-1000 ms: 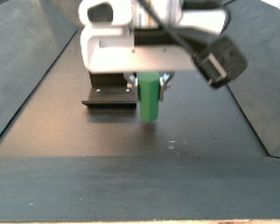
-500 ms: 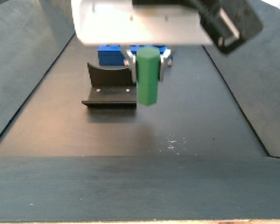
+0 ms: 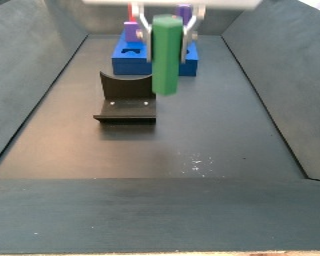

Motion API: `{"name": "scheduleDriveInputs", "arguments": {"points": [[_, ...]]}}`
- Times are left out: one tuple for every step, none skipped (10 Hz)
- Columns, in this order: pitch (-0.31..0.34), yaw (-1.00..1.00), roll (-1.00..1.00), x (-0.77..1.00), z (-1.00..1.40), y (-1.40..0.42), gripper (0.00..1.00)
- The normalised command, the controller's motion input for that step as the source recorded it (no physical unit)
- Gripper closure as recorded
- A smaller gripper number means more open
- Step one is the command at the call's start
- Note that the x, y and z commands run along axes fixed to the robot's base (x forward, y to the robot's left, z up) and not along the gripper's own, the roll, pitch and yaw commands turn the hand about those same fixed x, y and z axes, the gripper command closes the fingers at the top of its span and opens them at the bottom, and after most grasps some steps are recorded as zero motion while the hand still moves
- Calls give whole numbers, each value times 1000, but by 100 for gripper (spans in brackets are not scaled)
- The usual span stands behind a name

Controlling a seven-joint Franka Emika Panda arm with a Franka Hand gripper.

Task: Pick up the hexagon object. Move up. Move to above the board. Insert the hexagon object.
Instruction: Move to above the board.

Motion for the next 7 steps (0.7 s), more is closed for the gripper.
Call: {"name": "scheduleDriveInputs", "arguments": {"points": [[117, 17, 95, 49, 1000, -25, 100], [124, 24, 92, 48, 1000, -25, 100], [124, 28, 85, 45, 934, -24, 100], [118, 25, 75, 33, 719, -15, 100], [114, 24, 70, 26, 555, -9, 100], [113, 25, 69, 22, 446, -8, 100], [116, 27, 71, 19, 229, -7, 100]]}}
